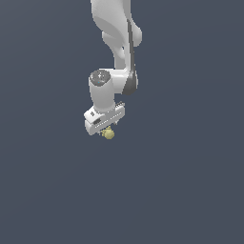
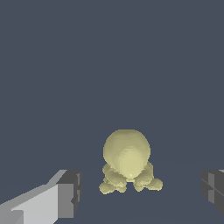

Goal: Pick up the object and move it to a goal position.

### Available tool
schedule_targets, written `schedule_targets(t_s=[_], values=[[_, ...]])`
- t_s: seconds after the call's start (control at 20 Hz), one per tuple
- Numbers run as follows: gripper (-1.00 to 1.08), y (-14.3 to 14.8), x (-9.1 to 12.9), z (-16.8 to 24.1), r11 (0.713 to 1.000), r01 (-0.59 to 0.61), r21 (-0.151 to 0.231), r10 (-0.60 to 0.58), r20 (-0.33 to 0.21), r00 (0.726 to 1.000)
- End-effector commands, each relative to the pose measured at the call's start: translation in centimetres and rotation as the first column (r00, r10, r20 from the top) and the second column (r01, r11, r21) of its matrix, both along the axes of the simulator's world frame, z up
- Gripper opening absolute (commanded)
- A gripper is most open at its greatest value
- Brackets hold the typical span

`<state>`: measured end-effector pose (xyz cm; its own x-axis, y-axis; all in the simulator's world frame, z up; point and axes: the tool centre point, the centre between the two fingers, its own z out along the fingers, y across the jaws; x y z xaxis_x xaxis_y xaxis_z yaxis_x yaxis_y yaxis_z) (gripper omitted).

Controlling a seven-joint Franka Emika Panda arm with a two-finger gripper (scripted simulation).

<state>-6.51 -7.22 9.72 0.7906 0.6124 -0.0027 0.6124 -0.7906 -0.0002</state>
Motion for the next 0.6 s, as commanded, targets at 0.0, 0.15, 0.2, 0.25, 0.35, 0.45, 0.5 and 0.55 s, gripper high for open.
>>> schedule_targets(t_s=[0.0, 0.15, 0.2, 0.25, 0.35, 0.45, 0.5, 0.55], values=[[1.0, -0.1, -0.31, -0.25, 0.999, -0.033, 0.001, 0.033, 0.001, 0.999], [1.0, -0.19, -0.55, -0.44, 0.998, -0.059, 0.001, 0.059, 0.002, 0.998], [1.0, -0.21, -0.61, -0.49, 0.998, -0.064, 0.001, 0.064, 0.002, 0.998], [1.0, -0.22, -0.65, -0.52, 0.998, -0.069, 0.001, 0.069, 0.002, 0.998], [1.0, -0.24, -0.7, -0.56, 0.997, -0.074, 0.001, 0.074, 0.002, 0.997], [1.0, -0.24, -0.68, -0.55, 0.998, -0.07, 0.001, 0.07, 0.002, 0.998], [1.0, -0.24, -0.68, -0.58, 0.998, -0.07, 0.001, 0.07, 0.002, 0.998], [1.0, -0.24, -0.69, -0.68, 0.998, -0.07, 0.001, 0.07, 0.002, 0.998]])
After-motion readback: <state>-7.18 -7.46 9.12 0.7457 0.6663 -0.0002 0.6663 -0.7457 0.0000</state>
